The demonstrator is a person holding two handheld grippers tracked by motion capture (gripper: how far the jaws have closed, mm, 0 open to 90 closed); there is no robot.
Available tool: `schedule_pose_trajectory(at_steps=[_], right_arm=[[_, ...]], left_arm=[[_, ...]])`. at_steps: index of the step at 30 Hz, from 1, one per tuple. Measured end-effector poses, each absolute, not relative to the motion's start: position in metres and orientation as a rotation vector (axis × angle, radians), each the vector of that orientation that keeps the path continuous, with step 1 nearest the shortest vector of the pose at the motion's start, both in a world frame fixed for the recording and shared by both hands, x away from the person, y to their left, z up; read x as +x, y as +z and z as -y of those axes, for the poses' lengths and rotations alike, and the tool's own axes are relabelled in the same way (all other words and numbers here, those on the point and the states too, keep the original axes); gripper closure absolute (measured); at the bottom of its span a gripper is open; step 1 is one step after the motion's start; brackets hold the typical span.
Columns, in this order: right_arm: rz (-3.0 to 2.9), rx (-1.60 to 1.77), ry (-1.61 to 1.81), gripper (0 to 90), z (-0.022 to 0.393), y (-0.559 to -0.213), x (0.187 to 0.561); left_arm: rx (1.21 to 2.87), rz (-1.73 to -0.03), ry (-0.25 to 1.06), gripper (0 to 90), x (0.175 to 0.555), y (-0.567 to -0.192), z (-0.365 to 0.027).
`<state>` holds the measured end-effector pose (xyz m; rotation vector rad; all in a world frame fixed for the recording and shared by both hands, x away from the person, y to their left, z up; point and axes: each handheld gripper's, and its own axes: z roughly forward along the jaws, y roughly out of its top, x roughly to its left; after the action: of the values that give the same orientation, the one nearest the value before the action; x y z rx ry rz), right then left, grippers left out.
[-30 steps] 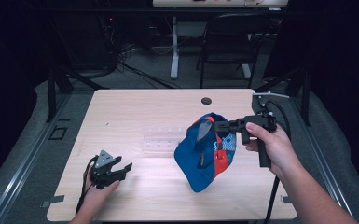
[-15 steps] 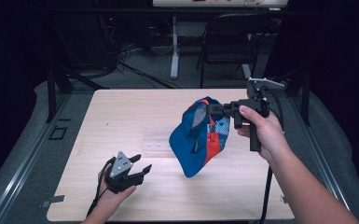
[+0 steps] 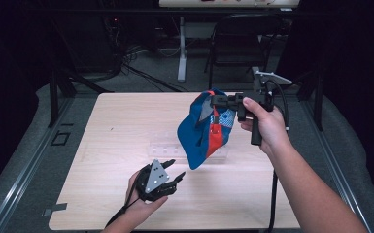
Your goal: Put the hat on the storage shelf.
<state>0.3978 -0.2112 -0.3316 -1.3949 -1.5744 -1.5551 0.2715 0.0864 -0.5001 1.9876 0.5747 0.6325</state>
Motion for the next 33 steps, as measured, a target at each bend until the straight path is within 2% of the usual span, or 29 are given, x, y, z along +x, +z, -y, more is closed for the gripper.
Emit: schedule_pose_trajectory(at_steps=[9,12,17,18,24,33], right_arm=[[1.547,-1.402,-1.578,78.4,0.206,-0.333,0.405],[1.541,-1.405,-1.581,78.4,0.205,-0.334,0.406],[1.544,-1.402,-1.581,78.4,0.204,-0.334,0.406],[1.549,-1.402,-1.579,78.4,0.204,-0.334,0.406],[1.549,-1.402,-1.579,78.3,0.204,-0.336,0.407],[1.548,-1.401,-1.576,78.2,0.2,-0.339,0.411]], left_arm=[[1.995,-0.557,0.713,51.3,0.28,-0.497,-0.053],[2.021,-0.559,0.717,58.4,0.286,-0.502,-0.047],[2.019,-0.585,0.707,63.9,0.293,-0.506,-0.052],[2.017,-0.599,0.707,68.1,0.296,-0.507,-0.056],[1.995,-0.64,0.683,77.1,0.302,-0.507,-0.067],[1.972,-0.674,0.655,85.1,0.313,-0.504,-0.08]])
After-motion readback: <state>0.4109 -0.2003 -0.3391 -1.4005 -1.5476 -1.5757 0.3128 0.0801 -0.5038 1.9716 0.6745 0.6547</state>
